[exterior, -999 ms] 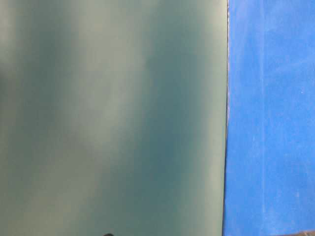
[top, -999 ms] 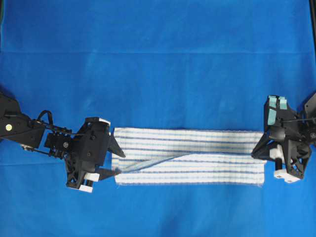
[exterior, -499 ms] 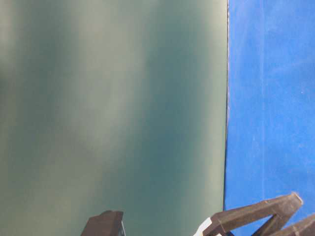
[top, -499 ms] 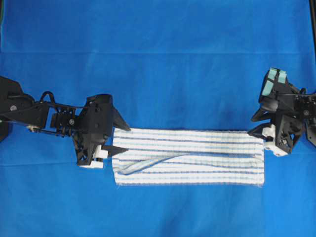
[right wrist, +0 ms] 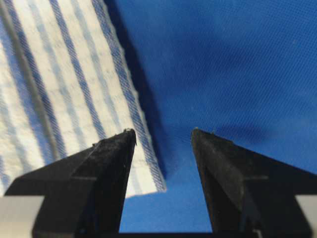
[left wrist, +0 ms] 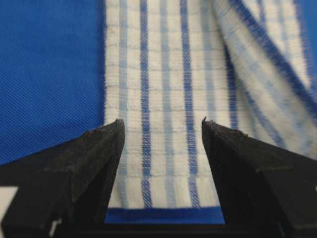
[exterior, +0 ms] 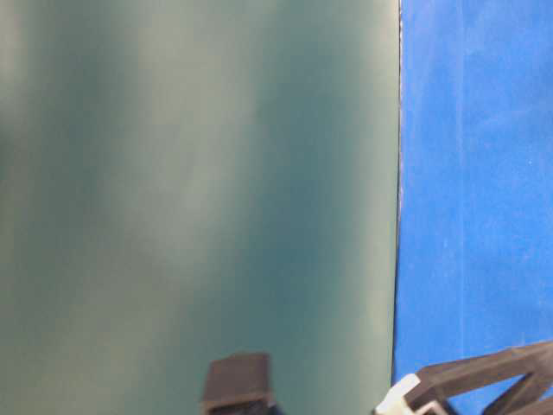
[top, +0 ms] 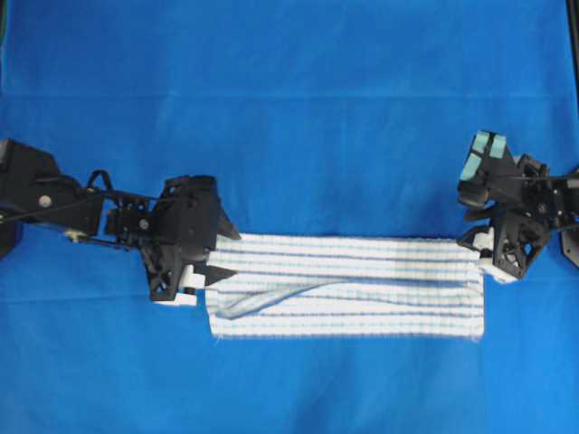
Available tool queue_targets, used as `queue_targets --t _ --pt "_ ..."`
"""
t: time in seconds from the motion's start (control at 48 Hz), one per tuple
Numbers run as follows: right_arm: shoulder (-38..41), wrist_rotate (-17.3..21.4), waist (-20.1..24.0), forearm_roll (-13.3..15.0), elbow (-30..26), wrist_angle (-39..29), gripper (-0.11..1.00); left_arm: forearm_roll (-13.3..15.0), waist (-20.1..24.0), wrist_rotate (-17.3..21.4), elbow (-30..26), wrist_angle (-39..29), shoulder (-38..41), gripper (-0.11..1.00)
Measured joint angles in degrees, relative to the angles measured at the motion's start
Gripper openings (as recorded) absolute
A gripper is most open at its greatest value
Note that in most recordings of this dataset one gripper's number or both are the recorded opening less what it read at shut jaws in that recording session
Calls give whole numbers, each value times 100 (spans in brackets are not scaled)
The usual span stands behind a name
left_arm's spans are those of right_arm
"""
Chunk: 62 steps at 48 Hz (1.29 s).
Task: Fold the blue towel.
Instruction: 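Release the corners and regrasp the folded strip's left and right ends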
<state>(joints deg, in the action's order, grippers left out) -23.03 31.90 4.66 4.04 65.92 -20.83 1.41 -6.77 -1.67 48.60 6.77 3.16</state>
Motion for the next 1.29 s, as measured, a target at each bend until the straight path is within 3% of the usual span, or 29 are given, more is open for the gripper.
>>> queue_targets --t 0.291,0.645,0.728,0.895,0.978,1.29 --pt "290 0 -9 -132 158 466 55 0 158 9 -193 114 606 57" --pt "545 9 0 -237 193 598 53 -9 167 -88 -211 114 642 55" --pt "554 9 0 -237 185 598 44 -9 167 -97 -211 79 633 49" --pt "589 -18 193 -237 149 642 2 0 211 -202 -246 -35 633 16" --pt "571 0 290 -237 141 659 1 0 202 -264 -281 -149 633 3" --pt "185 -35 413 -246 97 624 1 -9 202 -316 -299 -369 554 3"
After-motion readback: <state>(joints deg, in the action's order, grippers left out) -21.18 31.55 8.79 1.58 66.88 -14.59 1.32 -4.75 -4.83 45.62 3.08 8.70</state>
